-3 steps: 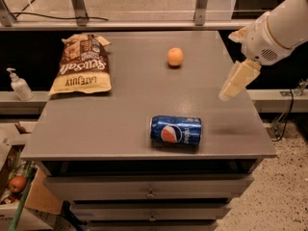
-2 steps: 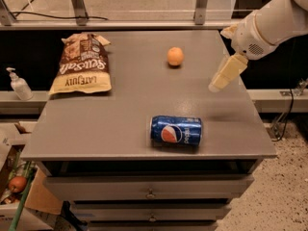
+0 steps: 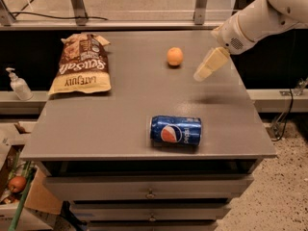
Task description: Move orange near brown chip bag
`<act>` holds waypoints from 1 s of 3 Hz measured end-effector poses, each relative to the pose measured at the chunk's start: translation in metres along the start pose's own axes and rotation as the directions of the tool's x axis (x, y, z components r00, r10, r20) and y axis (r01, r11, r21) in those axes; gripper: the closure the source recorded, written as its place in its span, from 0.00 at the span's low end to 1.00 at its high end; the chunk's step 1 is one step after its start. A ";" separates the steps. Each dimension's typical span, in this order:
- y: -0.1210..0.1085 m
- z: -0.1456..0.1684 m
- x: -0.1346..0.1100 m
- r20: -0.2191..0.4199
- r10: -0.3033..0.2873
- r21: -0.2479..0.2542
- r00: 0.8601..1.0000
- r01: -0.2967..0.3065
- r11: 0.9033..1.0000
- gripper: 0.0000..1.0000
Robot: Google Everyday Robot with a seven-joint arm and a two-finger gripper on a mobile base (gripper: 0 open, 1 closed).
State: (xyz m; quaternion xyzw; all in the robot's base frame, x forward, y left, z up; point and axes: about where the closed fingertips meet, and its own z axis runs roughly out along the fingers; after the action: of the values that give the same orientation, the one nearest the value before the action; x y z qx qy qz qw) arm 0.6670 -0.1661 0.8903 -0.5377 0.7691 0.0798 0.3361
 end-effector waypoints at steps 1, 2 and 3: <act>-0.010 0.019 -0.005 0.017 0.047 -0.016 0.999 -0.046 0.999 0.00; -0.018 0.045 -0.015 0.036 0.086 -0.048 0.996 -0.085 0.995 0.00; -0.023 0.070 -0.025 0.056 0.114 -0.084 0.992 -0.109 0.990 0.00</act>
Offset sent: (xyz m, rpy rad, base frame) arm 0.0666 0.0455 -0.0324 0.1351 0.1000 -0.0446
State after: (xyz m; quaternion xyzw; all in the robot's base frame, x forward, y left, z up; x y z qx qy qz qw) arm 0.7225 -0.1224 0.8571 -0.5043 0.7837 0.1456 0.3322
